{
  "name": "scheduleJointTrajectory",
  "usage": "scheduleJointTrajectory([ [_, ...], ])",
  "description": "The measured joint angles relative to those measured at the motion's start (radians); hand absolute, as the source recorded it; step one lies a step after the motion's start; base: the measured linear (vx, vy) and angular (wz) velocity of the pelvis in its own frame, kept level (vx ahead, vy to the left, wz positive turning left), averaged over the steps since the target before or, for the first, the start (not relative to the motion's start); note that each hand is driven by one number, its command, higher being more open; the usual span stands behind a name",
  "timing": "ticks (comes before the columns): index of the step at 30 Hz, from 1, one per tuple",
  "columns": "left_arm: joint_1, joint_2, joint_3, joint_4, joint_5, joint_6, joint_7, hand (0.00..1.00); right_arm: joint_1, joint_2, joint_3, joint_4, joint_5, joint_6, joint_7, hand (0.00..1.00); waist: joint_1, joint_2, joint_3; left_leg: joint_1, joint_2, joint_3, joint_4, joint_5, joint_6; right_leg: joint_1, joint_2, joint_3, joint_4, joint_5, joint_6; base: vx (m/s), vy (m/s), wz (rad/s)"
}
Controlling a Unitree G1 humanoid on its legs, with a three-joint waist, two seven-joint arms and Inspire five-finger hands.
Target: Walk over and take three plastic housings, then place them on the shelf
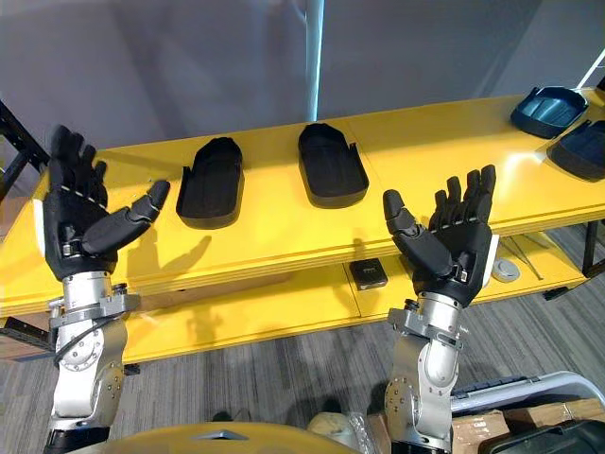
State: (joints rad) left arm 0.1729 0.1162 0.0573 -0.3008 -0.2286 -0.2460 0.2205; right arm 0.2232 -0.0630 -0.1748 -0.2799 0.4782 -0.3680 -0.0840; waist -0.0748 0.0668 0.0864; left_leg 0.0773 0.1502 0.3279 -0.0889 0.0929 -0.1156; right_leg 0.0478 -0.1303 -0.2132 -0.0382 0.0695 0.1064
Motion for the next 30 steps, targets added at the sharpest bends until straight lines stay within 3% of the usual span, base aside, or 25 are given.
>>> scheduleJointTrajectory([
  [3,0.01,0.0,0.0,0.064,0.001,0.041,0.004,1.0,0.0,0.0,0.002,0.0,-0.001,0.013,-0.007,1.0,0.002,-0.002,0.001,-0.003,0.0,0.0,0.0,0.0,-0.001,-0.004,0.0,0.0,0.0,0.0,0.0,0.0,0.0,0.0],
  [9,0.024,0.0,-0.001,0.096,0.0,0.057,0.001,1.0,0.0,-0.001,0.001,0.0,-0.001,0.014,-0.011,1.0,0.0,-0.004,0.003,-0.033,0.0,-0.007,0.003,0.004,0.002,-0.033,0.0,-0.001,0.006,0.003,-0.005,0.02,0.001,0.03],
  [13,0.02,0.004,-0.004,0.107,0.0,0.098,-0.007,1.0,-0.007,-0.019,0.011,0.0,-0.006,0.014,-0.013,1.0,0.001,-0.01,0.009,-0.041,-0.001,-0.008,0.004,0.003,0.002,-0.048,-0.001,0.002,0.017,0.002,-0.007,0.02,0.002,0.0],
  [20,-0.07,0.041,-0.01,0.203,-0.036,0.125,-0.033,1.0,-0.086,-0.092,0.018,-0.014,-0.038,0.014,0.013,1.0,-0.009,-0.007,0.084,-0.094,0.0,-0.008,0.035,0.002,0.008,-0.113,-0.007,0.015,0.062,-0.007,-0.011,-0.01,0.004,-0.02],
  [24,-0.119,0.05,-0.011,0.227,-0.039,0.118,-0.039,1.0,-0.104,-0.126,0.021,-0.031,-0.039,0.014,0.035,1.0,-0.008,0.011,0.122,-0.117,0.002,-0.014,0.051,0.0,0.009,-0.138,-0.009,0.017,0.089,-0.014,-0.014,0.0,0.0,0.02],
  [30,-0.134,0.055,-0.011,0.23,-0.039,0.114,-0.051,1.0,-0.112,-0.133,0.02,-0.031,-0.039,0.014,0.037,1.0,-0.009,0.02,0.136,-0.122,0.003,-0.016,0.052,0.001,0.01,-0.144,-0.009,0.016,0.092,-0.017,-0.016,0.0,0.001,0.01],
])
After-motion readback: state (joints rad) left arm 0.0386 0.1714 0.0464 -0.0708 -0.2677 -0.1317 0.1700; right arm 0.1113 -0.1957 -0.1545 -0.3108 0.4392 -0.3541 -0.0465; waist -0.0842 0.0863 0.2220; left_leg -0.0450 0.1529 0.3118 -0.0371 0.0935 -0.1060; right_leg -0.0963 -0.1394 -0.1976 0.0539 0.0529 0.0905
